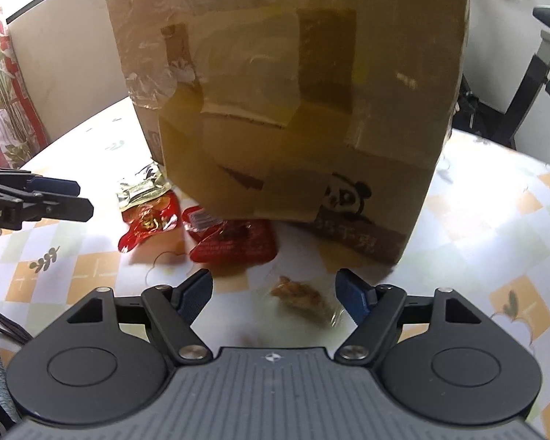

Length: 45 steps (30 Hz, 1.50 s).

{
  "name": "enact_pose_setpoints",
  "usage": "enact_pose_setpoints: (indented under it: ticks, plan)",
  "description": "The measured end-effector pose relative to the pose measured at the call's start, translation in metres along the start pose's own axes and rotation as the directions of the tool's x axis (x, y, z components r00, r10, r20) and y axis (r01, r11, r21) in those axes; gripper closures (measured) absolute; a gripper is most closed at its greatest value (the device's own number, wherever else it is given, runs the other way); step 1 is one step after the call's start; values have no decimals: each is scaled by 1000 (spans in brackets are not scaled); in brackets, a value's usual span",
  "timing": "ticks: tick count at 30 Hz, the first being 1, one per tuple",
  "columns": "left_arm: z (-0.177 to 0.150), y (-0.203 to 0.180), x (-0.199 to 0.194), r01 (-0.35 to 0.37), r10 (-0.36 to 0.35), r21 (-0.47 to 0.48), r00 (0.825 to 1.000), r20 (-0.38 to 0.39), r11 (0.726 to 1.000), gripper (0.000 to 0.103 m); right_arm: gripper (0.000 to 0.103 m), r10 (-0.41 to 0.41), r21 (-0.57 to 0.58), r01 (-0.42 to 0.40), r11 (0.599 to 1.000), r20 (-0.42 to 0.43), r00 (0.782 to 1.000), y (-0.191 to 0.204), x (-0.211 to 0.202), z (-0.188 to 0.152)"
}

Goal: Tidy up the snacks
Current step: 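Grasp the small clear-wrapped brown candy with the right tool, then grasp the red snack packet with the left tool and lift it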

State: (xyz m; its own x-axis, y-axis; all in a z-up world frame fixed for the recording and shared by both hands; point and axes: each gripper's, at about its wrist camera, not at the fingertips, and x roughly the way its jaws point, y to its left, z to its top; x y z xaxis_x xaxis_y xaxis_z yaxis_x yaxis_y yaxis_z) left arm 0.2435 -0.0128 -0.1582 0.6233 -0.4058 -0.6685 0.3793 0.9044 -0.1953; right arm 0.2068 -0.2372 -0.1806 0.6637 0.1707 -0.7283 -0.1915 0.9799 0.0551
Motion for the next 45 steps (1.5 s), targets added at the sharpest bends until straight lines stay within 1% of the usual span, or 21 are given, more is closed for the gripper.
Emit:
enact_pose_setpoints:
  ticks: [3,4,5,6,8,10,12,14,17,20,23,25,28,30,32,37,39,43,45]
  plan:
    - [0,2,0,-3,2,-5,1000,-2,1000,30,27,-12,-82,11,997,-12,1000,2,0,2]
    - [0,2,0,-3,3,-7,1000,-3,1000,30,32,-20,-117,17,993,-23,1000,3,1,2]
    - [0,2,1,-4,4,-8,1000,-4,1000,30,41,-27,-149,21,989,-39,999,4,3,2]
    - [0,2,1,-4,4,-9,1000,-5,1000,30,44,-31,-182,21,983,-56,998,5,5,2]
    - [-1,1,0,0,0,-9,1000,-3,1000,30,45,-30,-232,15,973,-64,998,5,6,2]
    - [-2,0,0,2,-2,-10,1000,-4,1000,30,45,-23,-256,6,967,-66,998,3,8,3]
    - [-3,0,0,5,-6,-13,1000,-7,1000,30,50,-9,-251,-9,968,-72,997,0,13,4]
    - [-4,0,-1,8,-9,-15,1000,-10,1000,30,64,16,-215,-35,976,-92,996,-4,17,3]
    - [-4,1,-2,15,-15,-20,1000,-9,1000,31,77,49,-142,-60,988,-76,996,-6,17,0]
    - [-5,0,0,27,-27,-27,999,-21,999,31,82,62,-101,-66,993,-43,997,-3,11,-7]
    - [-4,-4,5,45,-46,-39,998,-38,998,31,82,49,-32,-48,998,15,999,-2,10,-17]
    - [-2,-6,10,63,-67,-70,996,-53,996,31,82,33,-4,-33,999,46,998,0,12,-21]
    - [1,-10,19,76,-86,-130,994,-72,989,32,82,15,11,-16,1000,80,997,2,10,-26]
    - [3,-14,28,80,-96,-165,991,-93,983,38,82,14,13,-15,1000,91,996,2,10,-28]
    - [5,-20,37,76,-97,-178,989,-112,981,39,82,15,12,-16,1000,98,995,1,9,-29]
    - [11,-35,53,14,-32,-150,992,-123,989,39,82,13,-2,-12,1000,112,994,0,6,-32]
    - [15,-40,60,-11,-6,-132,992,-127,991,40,82,12,-6,-11,1000,115,993,1,4,-33]
    - [17,-57,73,-72,65,-48,990,-128,996,43,82,18,-2,-18,1000,120,993,0,2,-35]
    - [13,-69,76,-99,100,18,987,-122,995,43,82,18,-3,-18,1000,122,992,0,2,-36]
